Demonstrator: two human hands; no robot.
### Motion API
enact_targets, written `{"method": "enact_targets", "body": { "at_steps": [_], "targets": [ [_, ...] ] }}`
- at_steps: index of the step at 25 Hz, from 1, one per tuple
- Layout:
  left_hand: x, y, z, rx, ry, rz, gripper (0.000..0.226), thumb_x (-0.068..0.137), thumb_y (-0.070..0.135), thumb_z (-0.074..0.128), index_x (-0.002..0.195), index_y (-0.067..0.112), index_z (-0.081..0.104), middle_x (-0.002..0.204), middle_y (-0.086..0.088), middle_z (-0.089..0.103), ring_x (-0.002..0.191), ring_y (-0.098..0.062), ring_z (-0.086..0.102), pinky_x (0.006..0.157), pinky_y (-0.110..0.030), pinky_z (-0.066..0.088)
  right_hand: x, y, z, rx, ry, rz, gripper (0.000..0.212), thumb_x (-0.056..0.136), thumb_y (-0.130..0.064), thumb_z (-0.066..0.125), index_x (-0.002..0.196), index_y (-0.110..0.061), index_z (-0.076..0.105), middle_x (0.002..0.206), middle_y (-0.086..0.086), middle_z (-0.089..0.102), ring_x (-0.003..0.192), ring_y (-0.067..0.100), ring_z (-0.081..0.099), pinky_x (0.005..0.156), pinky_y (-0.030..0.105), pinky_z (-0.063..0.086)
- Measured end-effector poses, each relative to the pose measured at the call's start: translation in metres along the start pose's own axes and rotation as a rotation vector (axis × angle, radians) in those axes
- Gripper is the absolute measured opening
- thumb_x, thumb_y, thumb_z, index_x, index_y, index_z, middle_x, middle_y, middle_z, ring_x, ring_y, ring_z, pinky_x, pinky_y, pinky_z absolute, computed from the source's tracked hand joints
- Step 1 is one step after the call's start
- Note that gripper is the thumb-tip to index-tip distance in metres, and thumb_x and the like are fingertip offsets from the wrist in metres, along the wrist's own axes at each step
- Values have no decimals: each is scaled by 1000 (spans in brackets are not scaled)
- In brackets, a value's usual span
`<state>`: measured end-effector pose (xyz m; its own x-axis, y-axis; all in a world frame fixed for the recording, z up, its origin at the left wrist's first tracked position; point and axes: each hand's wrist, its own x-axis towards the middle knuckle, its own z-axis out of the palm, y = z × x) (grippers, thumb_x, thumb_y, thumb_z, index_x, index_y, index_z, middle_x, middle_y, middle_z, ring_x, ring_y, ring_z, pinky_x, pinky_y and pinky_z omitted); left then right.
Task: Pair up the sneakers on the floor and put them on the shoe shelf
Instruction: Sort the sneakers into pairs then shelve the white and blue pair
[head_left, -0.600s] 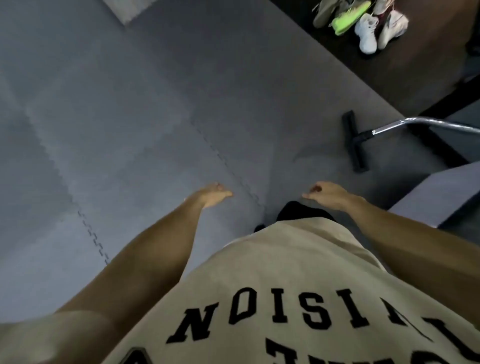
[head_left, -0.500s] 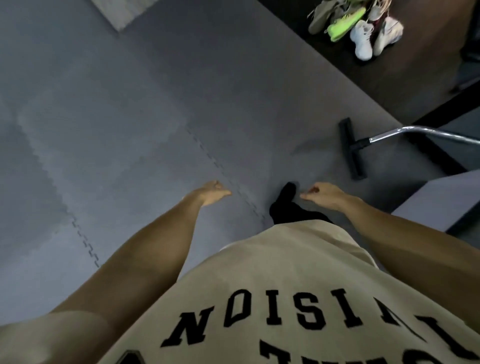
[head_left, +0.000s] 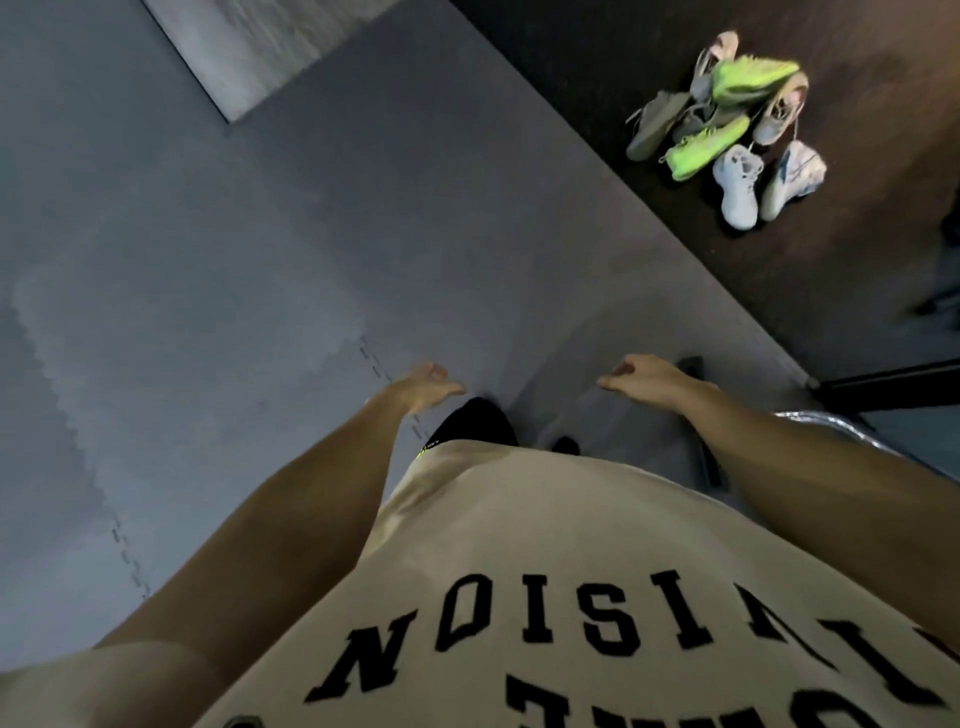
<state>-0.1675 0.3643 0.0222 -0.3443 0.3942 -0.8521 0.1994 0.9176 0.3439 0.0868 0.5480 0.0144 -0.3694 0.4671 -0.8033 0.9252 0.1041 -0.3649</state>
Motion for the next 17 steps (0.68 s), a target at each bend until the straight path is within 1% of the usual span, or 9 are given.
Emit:
{"method": "enact_targets", "body": {
  "at_steps": [1,2,3,5,8,10,12,15,17],
  "targets": [
    [17,13,-14,-3,2,-12,29,91,34,65,110,14,57,105,-4,53,92,-18,54,77,-26,40,18,-12,-16,2,-6,-2,46,87,-49,60,117,-14,58,122,7,60,111,28,56,94,36,44],
    [31,27,-28,6,-9,-13,19,91,34,65,93,19,54,92,-1,49,80,-14,49,70,-25,38,34,-24,-30,1,-11,5,47,88,-48,60,118,-13,57,121,7,60,111,28,56,94,35,44],
    [46,41,-42,11,-33,-21,22,91,36,65,85,21,49,88,-1,47,77,-15,47,69,-26,37,50,-34,-43,1,-9,12,47,88,-47,61,119,-12,57,121,8,59,112,29,56,93,35,44],
    [81,71,-80,55,-23,8,23,90,38,65,93,21,51,101,-4,50,91,-18,47,80,-27,37,88,-58,-71,2,8,17,44,88,-45,62,114,-10,61,121,10,62,110,30,58,88,32,44],
    [140,114,-149,88,17,18,50,85,43,70,121,15,52,122,-6,55,105,-22,51,89,-32,43,141,-106,-118,-28,41,48,36,89,-43,61,101,-9,64,115,16,65,95,27,58,79,29,42],
    [174,143,-198,144,36,28,58,77,48,73,122,16,54,124,-6,56,112,-26,54,96,-35,45,166,-145,-150,-13,67,68,39,90,-42,60,106,-7,65,114,16,65,100,29,59,82,30,43],
    [205,171,-243,175,46,23,69,63,58,73,117,21,54,126,-6,56,114,-27,54,100,-41,45,193,-180,-184,12,88,68,43,91,-43,58,112,-6,65,118,16,64,108,32,59,87,32,44],
    [266,208,-293,183,12,24,84,44,70,66,115,28,52,124,1,56,112,-24,56,100,-45,45,229,-219,-224,52,91,96,50,91,-47,57,122,-8,62,127,14,60,117,33,54,94,33,42],
    [302,241,-320,211,2,10,84,38,72,65,111,33,51,123,3,58,110,-22,58,99,-45,46,258,-237,-252,110,111,108,52,90,-47,58,125,-8,59,130,14,58,122,33,52,96,33,40]
  ]
}}
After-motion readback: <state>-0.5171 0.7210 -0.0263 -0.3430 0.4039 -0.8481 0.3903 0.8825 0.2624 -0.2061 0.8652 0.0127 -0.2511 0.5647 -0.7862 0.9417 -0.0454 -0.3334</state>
